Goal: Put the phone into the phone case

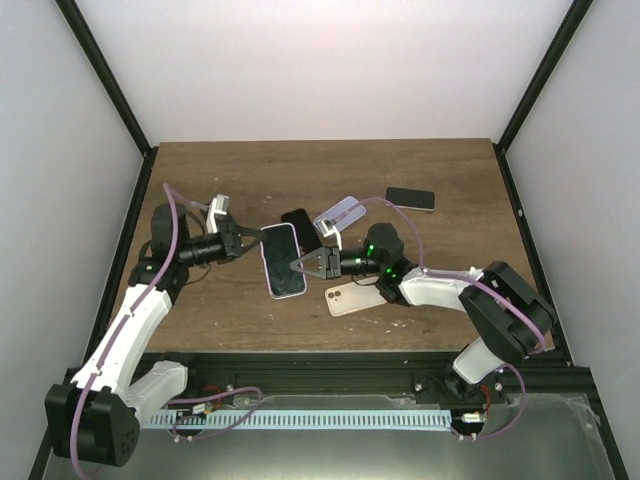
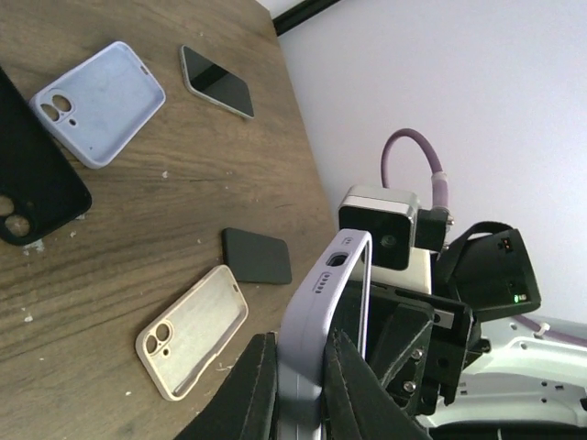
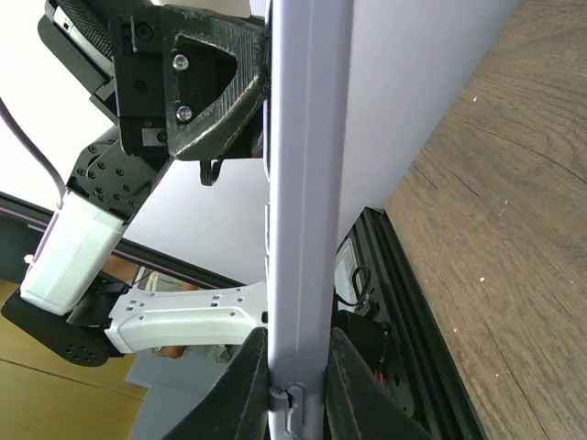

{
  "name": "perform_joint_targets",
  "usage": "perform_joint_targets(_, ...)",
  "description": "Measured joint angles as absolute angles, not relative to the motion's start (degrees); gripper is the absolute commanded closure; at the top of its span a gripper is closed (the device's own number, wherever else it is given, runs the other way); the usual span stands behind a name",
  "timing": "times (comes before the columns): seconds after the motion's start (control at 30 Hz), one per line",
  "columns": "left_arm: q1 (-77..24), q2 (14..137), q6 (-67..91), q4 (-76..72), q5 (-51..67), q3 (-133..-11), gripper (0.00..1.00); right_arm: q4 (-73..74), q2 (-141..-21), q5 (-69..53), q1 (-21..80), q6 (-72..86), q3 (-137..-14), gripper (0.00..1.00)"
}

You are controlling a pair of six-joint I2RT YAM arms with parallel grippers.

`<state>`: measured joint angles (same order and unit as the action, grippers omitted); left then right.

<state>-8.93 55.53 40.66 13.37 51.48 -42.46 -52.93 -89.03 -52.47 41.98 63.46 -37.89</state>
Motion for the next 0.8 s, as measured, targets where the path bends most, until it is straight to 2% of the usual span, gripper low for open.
perform_joint_targets(0.03,-8.9,55.7,40.1,13.3,51.8,-42.5,1.0,-52.8,-89.0,-52.5,42.0,63.5,-37.9,0.88)
perform_joint_targets(0.2,-8.8,56.3,37.5,16.1,51.3,-44.2,1.0,-52.5,-89.0,-52.3,42.0,63.2,-37.9,0.83)
perform_joint_targets(0.3,-9.1,56.8,34.9,19.9,49.9,-46.3,1.0,-51.8,-89.0,-51.6,42.2,62.5,-37.9,0.85)
perform_joint_targets(0.33,-9.1,56.9,34.3,21.0,49.5,-46.8,0.96,-51.6,-89.0,-51.3,42.2,62.4,-37.9,0.87)
perform_joint_targets(0.43,-9.1,56.9,33.4,22.9,48.9,-47.5,0.68,-52.0,-89.0,-50.9,42.5,63.0,-37.9,0.92)
perform_joint_targets(0.53,-9.1,56.9,34.1,23.2,48.2,-47.5,0.52,-53.3,-89.0,-49.8,42.5,64.3,-37.8,0.93)
perform_joint_targets(0.63,-8.9,56.8,37.2,22.4,49.5,-47.3,0.43,-55.0,-89.0,-48.0,42.6,66.2,-37.8,0.92)
perform_joint_targets(0.8,-8.9,52.5,42.1,19.0,52.8,-42.1,0.4,-56.2,-87.9,-43.2,42.5,68.1,-37.8,0.92)
